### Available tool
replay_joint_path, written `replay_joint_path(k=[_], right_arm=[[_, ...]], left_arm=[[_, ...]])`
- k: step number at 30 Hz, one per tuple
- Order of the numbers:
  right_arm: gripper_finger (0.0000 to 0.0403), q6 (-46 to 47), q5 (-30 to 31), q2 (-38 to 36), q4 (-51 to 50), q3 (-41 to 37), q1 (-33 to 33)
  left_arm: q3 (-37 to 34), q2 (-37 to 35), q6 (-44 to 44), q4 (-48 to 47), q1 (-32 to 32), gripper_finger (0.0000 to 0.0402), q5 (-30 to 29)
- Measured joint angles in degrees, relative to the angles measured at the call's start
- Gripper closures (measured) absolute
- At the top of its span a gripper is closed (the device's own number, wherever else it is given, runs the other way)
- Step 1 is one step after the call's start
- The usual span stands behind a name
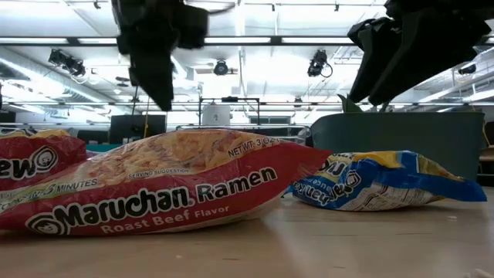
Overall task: Sort Maruchan noodles
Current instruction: Put the blue noodle pack into the blue bin
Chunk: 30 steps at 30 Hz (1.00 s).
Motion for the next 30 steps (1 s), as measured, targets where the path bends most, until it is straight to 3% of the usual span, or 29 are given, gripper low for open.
replay_joint_path(k=[9, 15, 18, 23, 30], right_arm=[[0.0235, -0.54, 4.86, -1.15, -4.7, 0.0, 0.4], [0.0235, 3.28, 14.2, -6.01, -6.57, -2.76, 2.88], [0.0235, 3.11, 17.14, -9.01, -3.47, -4.96, 3.65], [0.0235, -4.75, 18.14, -13.73, 6.66, -7.82, 3.49], [0.0235, -6.56, 18.38, -16.48, 12.22, -8.32, 2.08]], left_arm=[[14.54, 15.52, 4.89, -2.51, 1.39, 0.026, -0.9], [20.35, 22.66, 14.54, -1.23, 3.43, 0.026, -4.3], [21.22, 24.54, 18.55, 2.13, 3.95, 0.0253, -4.28], [21.27, 26.57, 23.3, 5.88, 4.85, 0.022, -4.38], [20.98, 27.49, 24.3, 3.57, 6.24, 0.0208, -5.27]])
